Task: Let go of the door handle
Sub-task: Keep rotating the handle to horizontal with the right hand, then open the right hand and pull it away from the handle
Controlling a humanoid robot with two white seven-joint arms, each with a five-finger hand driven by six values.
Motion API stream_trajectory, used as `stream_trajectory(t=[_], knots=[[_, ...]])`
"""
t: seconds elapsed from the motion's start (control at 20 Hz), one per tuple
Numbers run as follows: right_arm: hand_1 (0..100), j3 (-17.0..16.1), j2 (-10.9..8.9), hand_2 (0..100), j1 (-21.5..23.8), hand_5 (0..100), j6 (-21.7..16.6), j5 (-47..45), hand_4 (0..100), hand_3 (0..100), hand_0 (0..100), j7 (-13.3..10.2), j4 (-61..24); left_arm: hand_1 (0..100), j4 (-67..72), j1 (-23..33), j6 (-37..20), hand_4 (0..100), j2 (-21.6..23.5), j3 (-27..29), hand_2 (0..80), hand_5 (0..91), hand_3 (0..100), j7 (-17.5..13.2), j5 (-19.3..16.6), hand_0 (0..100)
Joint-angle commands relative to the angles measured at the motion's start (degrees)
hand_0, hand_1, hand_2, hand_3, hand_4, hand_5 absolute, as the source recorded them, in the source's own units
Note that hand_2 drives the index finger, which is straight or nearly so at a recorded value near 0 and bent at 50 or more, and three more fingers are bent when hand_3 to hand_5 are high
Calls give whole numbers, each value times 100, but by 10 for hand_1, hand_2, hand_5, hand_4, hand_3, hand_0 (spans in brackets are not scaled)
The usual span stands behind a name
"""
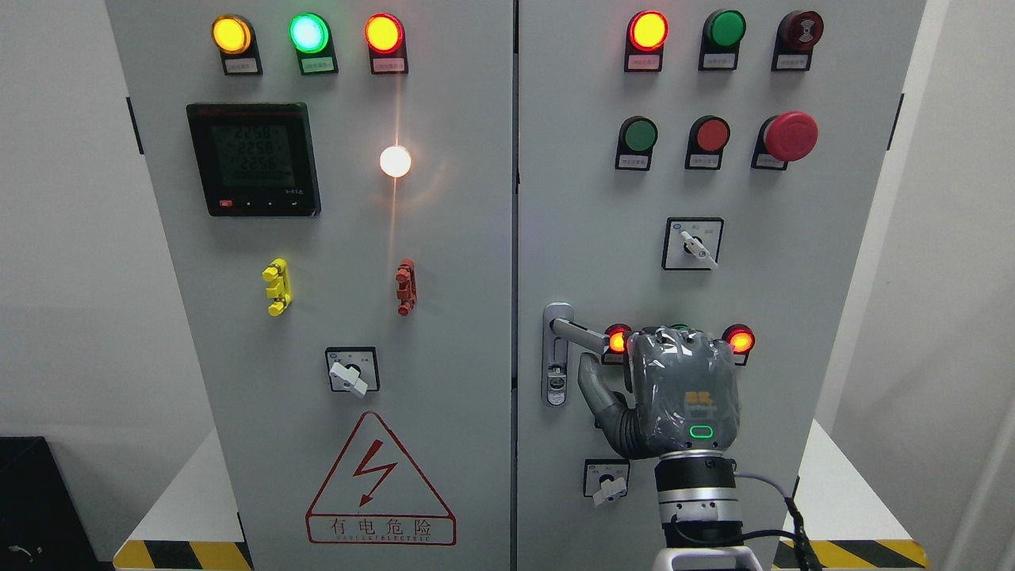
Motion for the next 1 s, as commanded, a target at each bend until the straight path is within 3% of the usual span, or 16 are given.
stream_trajectory(t=[0.0,0.6,0.75,0.95], knots=[[317,0,-15,944,178,1000,-9,-11,1000,1000,528,-16,-192,556,-1,97,-5,0,0,0,0,0,0,-1,2,120],[299,-52,-41,927,1021,988,-264,-55,1000,1000,537,-95,-1079,556,-1,97,-5,0,0,0,0,0,0,-1,2,120],[288,-333,-33,883,1162,982,-614,-73,989,1000,540,-104,-1247,556,7,97,-5,0,0,0,0,0,0,-1,-7,120],[276,-992,-6,779,1364,944,-1405,-90,954,1000,544,-218,-1414,556,-1,97,-5,0,-9,0,0,0,0,-1,2,120]])
